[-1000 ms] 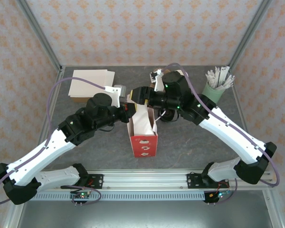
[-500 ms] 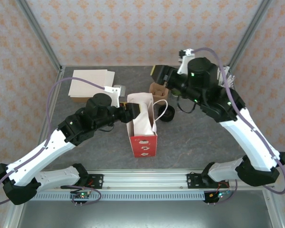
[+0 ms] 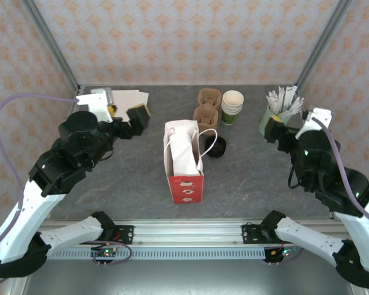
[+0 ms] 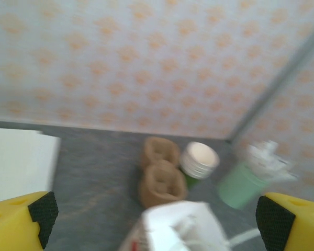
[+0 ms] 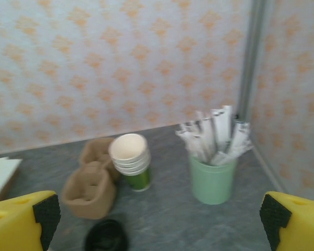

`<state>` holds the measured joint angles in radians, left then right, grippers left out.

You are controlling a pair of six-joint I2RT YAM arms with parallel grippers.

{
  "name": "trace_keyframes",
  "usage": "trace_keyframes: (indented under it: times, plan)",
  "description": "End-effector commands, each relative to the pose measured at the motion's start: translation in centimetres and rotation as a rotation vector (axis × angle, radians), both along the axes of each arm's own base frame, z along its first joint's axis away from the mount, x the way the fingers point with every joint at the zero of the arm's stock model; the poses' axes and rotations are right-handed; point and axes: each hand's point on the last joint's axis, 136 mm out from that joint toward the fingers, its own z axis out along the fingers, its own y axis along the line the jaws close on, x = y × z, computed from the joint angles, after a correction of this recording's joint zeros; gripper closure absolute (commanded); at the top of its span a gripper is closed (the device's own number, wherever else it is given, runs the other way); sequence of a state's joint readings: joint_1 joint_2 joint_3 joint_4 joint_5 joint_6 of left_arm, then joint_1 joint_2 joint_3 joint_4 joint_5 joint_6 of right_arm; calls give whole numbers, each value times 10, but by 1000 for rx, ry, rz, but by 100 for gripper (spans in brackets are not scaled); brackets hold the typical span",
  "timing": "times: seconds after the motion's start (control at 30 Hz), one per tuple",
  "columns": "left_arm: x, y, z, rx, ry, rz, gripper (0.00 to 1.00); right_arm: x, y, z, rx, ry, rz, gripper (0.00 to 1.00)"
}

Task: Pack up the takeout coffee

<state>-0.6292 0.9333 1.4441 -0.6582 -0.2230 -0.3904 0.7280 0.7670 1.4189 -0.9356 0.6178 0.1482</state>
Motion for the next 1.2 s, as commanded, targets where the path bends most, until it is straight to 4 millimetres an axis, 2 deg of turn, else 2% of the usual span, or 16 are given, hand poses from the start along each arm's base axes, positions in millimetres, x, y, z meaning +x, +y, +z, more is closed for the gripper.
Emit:
trace_keyframes:
  times: [0.0, 0.13, 0.2, 0.33, 0.4, 0.53, 0.6, 0.77, 0.87, 0.97, 1.03, 1.17]
  plan:
    - [5, 56, -38, 171, 74, 217, 0, 1, -19, -18, -114, 10, -109, 1]
    - [12, 91, -68, 240, 135, 326, 0, 18, -10, -59, -128, 139, -79, 1]
    - [19, 104, -85, 227, 183, 352, 0, 31, -13, -83, -83, 212, -93, 1]
    - [30, 139, -118, 199, 239, 469, 0, 56, -36, -130, 18, 267, -170, 1]
    - [34, 159, -140, 178, 265, 533, 0, 68, -45, -157, 52, 285, -172, 1]
    - [39, 198, -192, 125, 296, 683, 0, 88, -69, -205, 51, 282, -238, 1]
    - [37, 210, -207, 161, 275, 747, 0, 96, -76, -221, 40, 273, -261, 1]
    - [34, 224, -233, 228, 234, 823, 0, 123, -77, -247, 31, 165, -235, 1]
    - [44, 221, -247, 268, 220, 776, 0, 137, -72, -259, 40, 101, -203, 1]
    - [58, 215, -261, 290, 217, 721, 0, 151, -64, -281, 70, 75, -155, 1]
    - [66, 213, -265, 287, 190, 702, 0, 158, -61, -298, 80, 80, -138, 1]
    - [79, 205, -270, 286, 132, 645, 0, 168, -55, -311, 68, 69, -99, 1]
